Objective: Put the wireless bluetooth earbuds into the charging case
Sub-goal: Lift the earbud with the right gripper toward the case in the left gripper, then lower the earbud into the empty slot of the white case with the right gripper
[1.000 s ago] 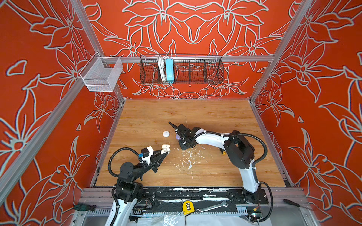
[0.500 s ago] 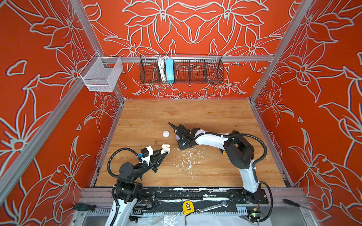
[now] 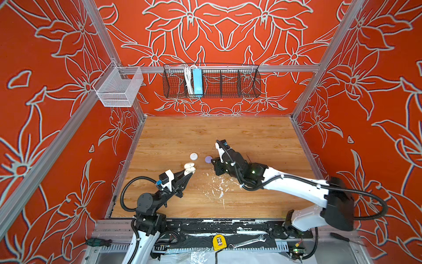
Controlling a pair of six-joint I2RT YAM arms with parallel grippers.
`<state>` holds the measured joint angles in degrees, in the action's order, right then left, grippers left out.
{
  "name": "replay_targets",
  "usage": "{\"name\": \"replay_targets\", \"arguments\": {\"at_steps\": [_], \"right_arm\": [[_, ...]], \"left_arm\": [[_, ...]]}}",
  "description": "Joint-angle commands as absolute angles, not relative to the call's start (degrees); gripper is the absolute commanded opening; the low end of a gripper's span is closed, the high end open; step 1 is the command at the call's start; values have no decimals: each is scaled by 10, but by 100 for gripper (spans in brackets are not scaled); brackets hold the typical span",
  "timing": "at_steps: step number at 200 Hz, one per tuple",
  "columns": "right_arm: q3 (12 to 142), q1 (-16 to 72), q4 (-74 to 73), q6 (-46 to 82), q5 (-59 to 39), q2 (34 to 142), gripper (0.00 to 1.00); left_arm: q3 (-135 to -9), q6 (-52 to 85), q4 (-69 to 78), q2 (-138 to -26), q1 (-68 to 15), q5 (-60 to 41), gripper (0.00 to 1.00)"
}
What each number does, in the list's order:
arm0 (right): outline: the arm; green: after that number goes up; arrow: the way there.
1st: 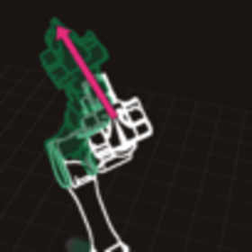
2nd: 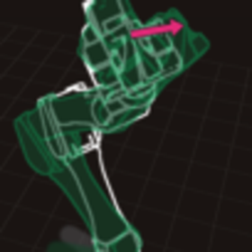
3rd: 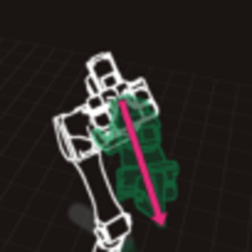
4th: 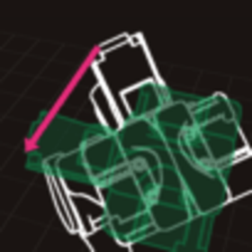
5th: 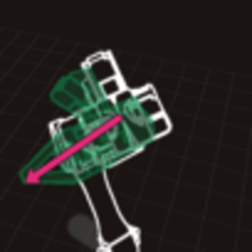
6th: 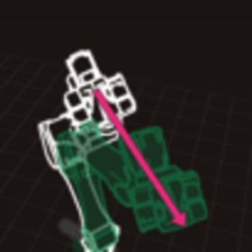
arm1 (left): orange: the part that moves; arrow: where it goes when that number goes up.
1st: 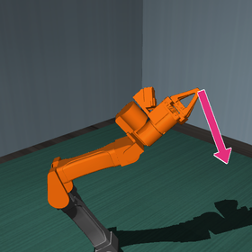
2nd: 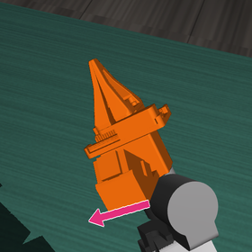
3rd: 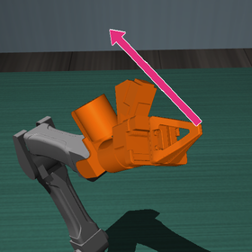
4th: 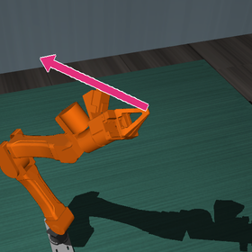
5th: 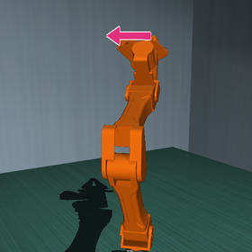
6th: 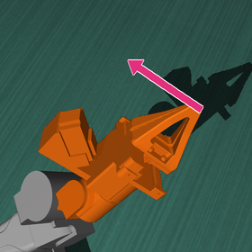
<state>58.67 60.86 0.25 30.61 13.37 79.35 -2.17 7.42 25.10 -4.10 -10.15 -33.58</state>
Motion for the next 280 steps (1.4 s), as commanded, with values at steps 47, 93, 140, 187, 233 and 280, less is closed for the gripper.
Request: {"name": "replay_targets", "arguments": {"at_steps": [47,93,140,187,233,280], "right_arm": [[499,735,-426,297,171,766,15],[518,774,-543,290,173,817,15],[529,778,-568,295,193,832,14],[518,782,-606,292,212,840,12],[494,788,-700,272,217,864,11],[498,795,-712,260,216,869,11]], "left_arm": [[-36,37,468,-155,-105,-343,0],[-52,-10,486,-164,-111,-364,0],[-49,-47,482,-132,-125,-380,0],[-51,-62,472,-120,-144,-377,0],[-62,-53,450,-113,-150,-343,0],[-68,-42,435,-109,-151,-319,0]]}}
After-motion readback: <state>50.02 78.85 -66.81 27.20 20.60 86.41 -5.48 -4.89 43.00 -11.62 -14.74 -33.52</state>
